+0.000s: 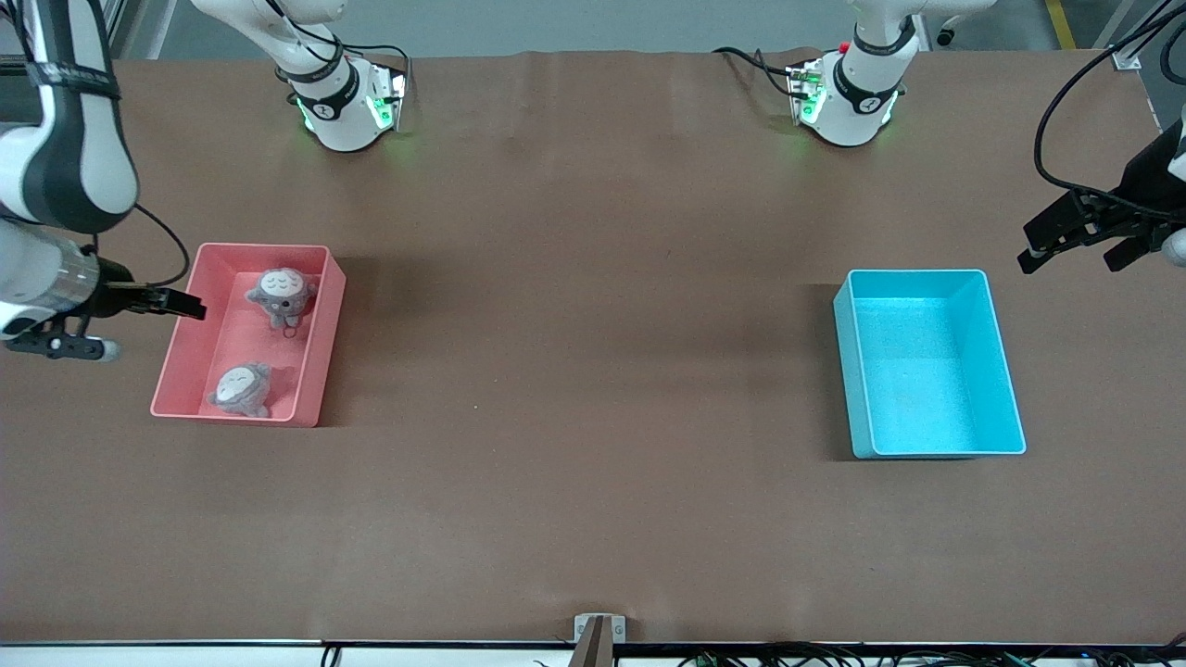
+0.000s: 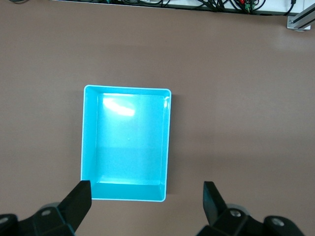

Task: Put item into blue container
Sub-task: 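Reach the right gripper into the pink box and grasp the nearer totoro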

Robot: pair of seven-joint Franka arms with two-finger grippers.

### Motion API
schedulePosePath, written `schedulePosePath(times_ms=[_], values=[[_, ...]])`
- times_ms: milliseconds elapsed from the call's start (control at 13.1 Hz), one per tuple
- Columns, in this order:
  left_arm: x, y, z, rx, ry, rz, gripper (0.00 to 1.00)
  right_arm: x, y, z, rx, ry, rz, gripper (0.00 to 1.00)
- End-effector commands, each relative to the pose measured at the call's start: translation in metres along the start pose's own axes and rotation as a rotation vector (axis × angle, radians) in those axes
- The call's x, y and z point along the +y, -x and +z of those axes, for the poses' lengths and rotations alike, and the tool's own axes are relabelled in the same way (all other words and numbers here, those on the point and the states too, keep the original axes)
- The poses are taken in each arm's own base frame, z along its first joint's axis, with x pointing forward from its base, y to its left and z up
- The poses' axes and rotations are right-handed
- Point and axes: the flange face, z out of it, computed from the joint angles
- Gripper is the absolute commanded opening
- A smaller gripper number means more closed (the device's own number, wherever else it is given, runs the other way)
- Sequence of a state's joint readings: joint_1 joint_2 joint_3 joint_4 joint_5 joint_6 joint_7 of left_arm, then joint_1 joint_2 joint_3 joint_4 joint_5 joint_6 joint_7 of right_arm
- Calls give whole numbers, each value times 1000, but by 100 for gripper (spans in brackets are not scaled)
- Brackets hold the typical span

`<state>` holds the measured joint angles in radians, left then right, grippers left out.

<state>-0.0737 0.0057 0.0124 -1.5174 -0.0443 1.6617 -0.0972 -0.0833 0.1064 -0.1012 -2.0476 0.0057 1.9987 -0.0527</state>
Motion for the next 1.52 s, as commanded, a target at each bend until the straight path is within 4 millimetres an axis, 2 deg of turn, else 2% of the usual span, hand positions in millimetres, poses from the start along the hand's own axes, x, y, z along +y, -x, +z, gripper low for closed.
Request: schedulePosePath(times_ms=[0,380,532,685,913,1445], values=[[-1,0,-5,-1,7,8,100,5,39,43,28,-21,24,100],[-1,0,-5,-1,7,8,100,2,73,123,76,-15,36,100],[-1,0,-5,-1,7,8,100,-2,82,137,92,-26,47,100],[-2,0,-3,-4,7,8,100,-11,84,143,93,-33,40,100],[-2,0,-3,-4,7,8,100,-10,89,164,101,-27,42,100],[-2,0,-3,-4,5,8,100,-9,93,194,42,-46,84,100]])
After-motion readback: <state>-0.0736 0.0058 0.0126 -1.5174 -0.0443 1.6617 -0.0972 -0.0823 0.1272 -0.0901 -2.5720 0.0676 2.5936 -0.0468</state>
